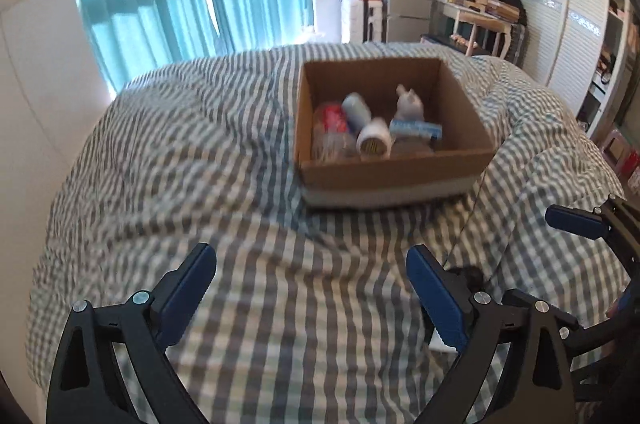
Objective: Organize objects
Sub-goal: 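Withdraw both tools toward the purple tube and black ring left on the bed, then grasp the black ring with the left tool while the right tool grasps the white tube, then carry the black ring and white tube over the box and lower them in, then open both tools to release the ring and tube into the box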
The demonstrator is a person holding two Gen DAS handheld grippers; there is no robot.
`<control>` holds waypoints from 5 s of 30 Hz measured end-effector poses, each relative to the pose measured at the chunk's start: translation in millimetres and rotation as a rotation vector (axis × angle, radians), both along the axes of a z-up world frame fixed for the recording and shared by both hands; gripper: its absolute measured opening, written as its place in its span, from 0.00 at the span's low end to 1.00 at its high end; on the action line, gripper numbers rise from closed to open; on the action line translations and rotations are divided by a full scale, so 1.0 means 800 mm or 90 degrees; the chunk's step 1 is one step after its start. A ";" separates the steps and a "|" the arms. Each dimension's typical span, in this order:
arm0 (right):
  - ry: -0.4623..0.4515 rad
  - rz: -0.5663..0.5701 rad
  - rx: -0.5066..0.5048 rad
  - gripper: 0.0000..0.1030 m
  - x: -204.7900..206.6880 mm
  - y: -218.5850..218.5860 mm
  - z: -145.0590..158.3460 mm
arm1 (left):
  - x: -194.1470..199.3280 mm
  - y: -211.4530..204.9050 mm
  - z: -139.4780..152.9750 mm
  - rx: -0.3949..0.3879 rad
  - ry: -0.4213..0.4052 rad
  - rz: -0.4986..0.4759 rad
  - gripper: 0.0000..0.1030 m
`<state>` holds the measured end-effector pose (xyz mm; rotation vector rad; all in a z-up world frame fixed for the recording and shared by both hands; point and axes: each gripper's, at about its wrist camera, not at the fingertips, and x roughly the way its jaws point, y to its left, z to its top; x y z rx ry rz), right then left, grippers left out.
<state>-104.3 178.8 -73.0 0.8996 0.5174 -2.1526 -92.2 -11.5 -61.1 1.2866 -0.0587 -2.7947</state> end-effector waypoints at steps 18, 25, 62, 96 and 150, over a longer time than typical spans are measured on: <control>-0.070 0.080 0.107 0.67 0.023 -0.057 -0.085 | 0.016 -0.024 -0.083 0.055 -0.055 0.030 0.96; -0.099 0.042 0.087 0.28 0.002 -0.050 -0.090 | 0.016 -0.025 -0.083 0.058 -0.056 0.028 0.96; -0.074 -0.110 -0.042 0.15 -0.063 0.078 -0.033 | -0.035 0.139 -0.138 0.100 -0.150 -0.154 0.95; 0.023 -0.097 -0.039 0.15 0.010 0.062 0.036 | 0.016 0.090 -0.018 0.096 -0.021 -0.130 0.60; -0.062 -0.085 -0.009 0.18 -0.273 -0.070 -0.015 | -0.272 0.025 -0.046 0.091 -0.001 -0.088 0.61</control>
